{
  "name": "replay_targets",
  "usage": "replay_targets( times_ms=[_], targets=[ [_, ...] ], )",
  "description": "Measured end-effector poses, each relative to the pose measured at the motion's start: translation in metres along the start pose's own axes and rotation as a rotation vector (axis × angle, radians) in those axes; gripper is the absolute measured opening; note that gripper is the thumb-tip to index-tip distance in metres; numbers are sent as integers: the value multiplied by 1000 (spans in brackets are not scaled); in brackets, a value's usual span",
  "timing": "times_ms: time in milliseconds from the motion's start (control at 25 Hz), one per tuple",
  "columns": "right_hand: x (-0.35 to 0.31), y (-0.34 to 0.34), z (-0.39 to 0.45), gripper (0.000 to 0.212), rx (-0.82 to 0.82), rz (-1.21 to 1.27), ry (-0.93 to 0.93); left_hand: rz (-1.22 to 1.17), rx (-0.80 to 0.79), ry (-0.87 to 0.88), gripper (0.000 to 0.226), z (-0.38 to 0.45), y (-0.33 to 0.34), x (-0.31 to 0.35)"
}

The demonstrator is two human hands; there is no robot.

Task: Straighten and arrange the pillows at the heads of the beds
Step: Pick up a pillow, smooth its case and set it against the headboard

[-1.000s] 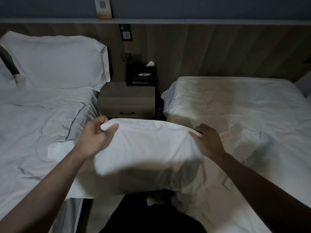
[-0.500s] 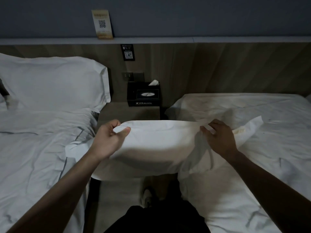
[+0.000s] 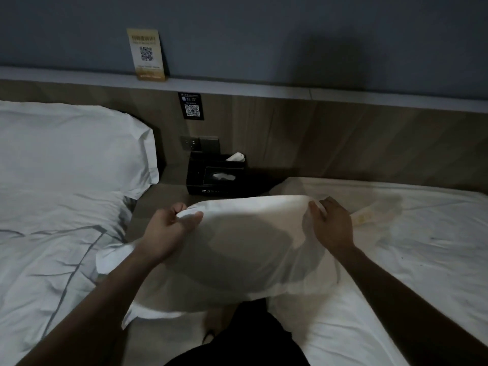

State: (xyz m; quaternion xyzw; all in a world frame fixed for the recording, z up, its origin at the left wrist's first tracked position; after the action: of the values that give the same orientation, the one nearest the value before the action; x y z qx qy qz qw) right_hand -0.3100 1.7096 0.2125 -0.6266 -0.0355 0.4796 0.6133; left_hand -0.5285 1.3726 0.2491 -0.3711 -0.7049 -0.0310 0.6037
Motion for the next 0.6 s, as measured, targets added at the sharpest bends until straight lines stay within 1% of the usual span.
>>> replay_targets(
  times_ms=[120,240,400,520,600],
  targets=[
    [31,34,42,44,-77,-45,-8,36,-17,-84,35,44,31,-2],
    [60,67,76,41,-131,-27,52,16,-31,-161,36,86,53,-2],
    [68,108,113,46,-182,-27,-3,81,-26,-206,32,127,66,-12],
    [77,143,128,40,-297,-56,46,134,-6,-252,23,149,72,-32],
    [86,166,136,40,-299,-88,41,159,3,-252,24,162,79,-44]
  ],
)
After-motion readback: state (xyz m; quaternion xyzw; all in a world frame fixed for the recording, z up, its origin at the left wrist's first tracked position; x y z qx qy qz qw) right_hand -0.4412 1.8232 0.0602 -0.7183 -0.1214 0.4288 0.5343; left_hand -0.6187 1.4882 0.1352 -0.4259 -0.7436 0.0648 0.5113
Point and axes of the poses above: each hand's wrist, its own z-axis towards the middle knuckle, its own y-axis out of the palm, x = y × z, the point moved 9 cm from there along z, towards the middle knuckle, and after that the axes turned 1 degree about -y, right-handed, at the moved point
